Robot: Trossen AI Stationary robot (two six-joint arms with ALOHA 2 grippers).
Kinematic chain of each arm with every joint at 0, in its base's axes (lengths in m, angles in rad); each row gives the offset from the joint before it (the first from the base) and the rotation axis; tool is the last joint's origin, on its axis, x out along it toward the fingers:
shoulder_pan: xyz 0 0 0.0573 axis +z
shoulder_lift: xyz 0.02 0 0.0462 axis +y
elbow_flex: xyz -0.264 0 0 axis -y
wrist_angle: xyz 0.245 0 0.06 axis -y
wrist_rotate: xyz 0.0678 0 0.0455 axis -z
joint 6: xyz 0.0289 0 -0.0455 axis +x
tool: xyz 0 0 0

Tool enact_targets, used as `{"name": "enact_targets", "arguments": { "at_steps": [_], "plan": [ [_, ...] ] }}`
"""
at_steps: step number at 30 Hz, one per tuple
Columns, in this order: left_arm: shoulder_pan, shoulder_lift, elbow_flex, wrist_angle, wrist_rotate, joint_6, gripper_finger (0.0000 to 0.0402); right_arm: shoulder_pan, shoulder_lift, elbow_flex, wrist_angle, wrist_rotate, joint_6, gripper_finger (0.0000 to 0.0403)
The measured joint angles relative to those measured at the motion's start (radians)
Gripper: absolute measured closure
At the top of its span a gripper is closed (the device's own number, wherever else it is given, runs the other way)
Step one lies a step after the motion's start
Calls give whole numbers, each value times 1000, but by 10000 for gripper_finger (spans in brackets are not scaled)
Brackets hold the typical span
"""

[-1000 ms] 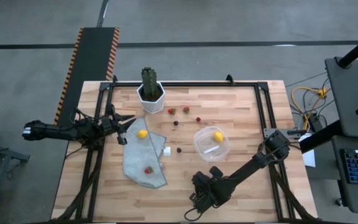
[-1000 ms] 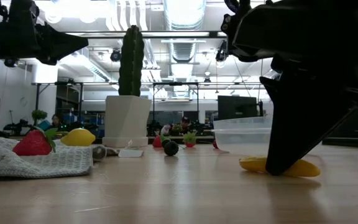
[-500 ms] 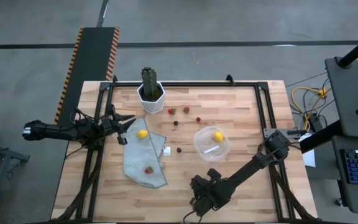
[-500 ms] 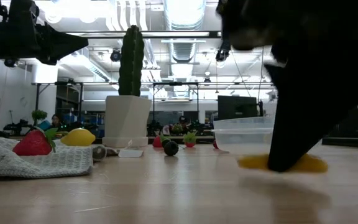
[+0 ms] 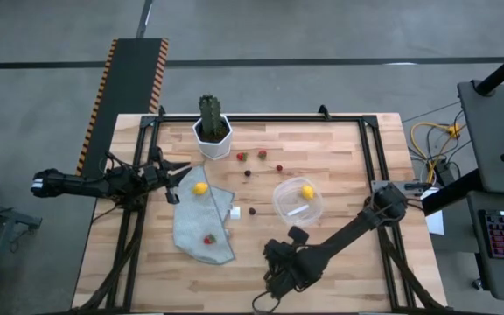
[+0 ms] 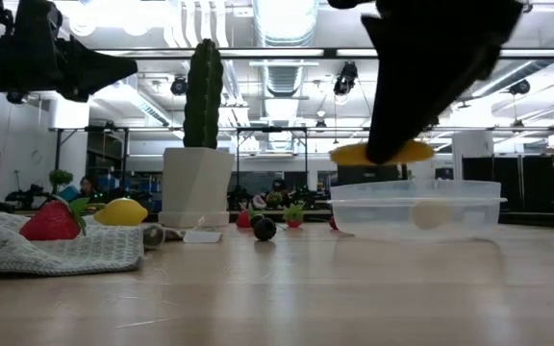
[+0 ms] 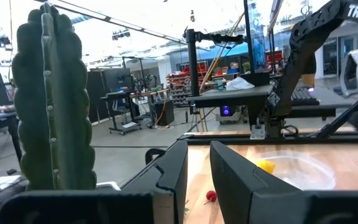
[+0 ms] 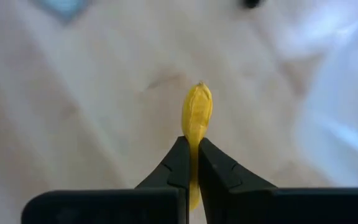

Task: Pick and placing Produce into tupperware
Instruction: Put the yellow corn into the transparent container

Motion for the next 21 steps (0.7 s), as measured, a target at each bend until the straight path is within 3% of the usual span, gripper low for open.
{"name": "enact_targets", "arguments": {
  "at_steps": [15, 21],
  "plan": [
    [0, 0, 0, 1, 0, -1, 345, -125, -78, 9, -305, 77, -161, 394],
    [0, 0, 0, 1, 0, -2, 345, -208, -172, -60, -366, 102, -235, 394]
  ]
}}
